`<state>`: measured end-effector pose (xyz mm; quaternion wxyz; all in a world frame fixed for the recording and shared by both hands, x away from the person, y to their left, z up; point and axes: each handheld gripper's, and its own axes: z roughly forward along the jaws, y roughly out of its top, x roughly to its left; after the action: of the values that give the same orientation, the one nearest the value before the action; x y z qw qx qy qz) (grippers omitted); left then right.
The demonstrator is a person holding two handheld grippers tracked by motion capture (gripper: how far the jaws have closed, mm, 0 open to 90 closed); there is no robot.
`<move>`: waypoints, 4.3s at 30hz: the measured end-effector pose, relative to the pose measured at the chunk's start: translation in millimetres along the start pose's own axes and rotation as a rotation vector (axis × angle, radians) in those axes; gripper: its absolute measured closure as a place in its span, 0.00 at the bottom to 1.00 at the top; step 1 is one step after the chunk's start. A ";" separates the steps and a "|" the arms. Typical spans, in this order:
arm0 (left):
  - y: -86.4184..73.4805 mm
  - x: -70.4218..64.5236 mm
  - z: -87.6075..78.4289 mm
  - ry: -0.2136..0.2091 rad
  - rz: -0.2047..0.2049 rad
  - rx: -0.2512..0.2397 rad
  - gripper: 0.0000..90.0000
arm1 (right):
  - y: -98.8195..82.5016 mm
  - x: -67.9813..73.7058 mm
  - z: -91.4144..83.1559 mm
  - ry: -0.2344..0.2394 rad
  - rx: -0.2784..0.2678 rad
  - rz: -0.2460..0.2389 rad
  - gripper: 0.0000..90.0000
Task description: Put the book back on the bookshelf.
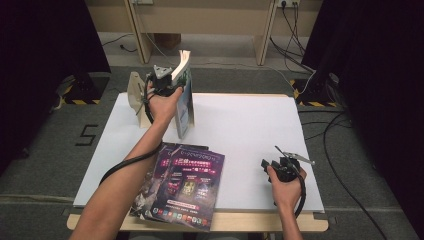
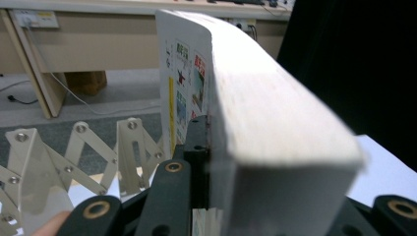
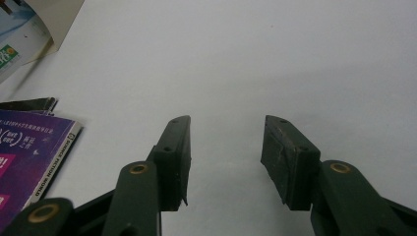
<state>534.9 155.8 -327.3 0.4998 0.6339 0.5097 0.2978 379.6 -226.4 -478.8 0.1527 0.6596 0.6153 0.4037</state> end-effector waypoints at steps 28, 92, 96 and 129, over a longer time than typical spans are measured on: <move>27.5 -2.2 1.5 0.035 0.008 0.279 0.80 | -2.3 -2.7 4.9 0.006 0.042 0.005 0.59; 17.4 -24.5 -0.2 -0.019 0.062 0.139 0.57 | -3.5 0.7 5.9 0.010 0.053 0.015 0.59; 16.7 -22.7 -3.5 -0.047 0.030 0.144 0.51 | -3.2 1.5 5.9 0.008 0.052 0.007 0.59; -11.2 1.2 -42.1 -0.164 0.001 0.162 0.31 | -1.2 10.4 3.8 0.015 0.044 -0.011 0.59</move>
<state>494.0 170.7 -324.3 0.4868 0.6946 0.4892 0.2033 380.6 -215.3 -478.5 0.1359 0.6564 0.6289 0.3940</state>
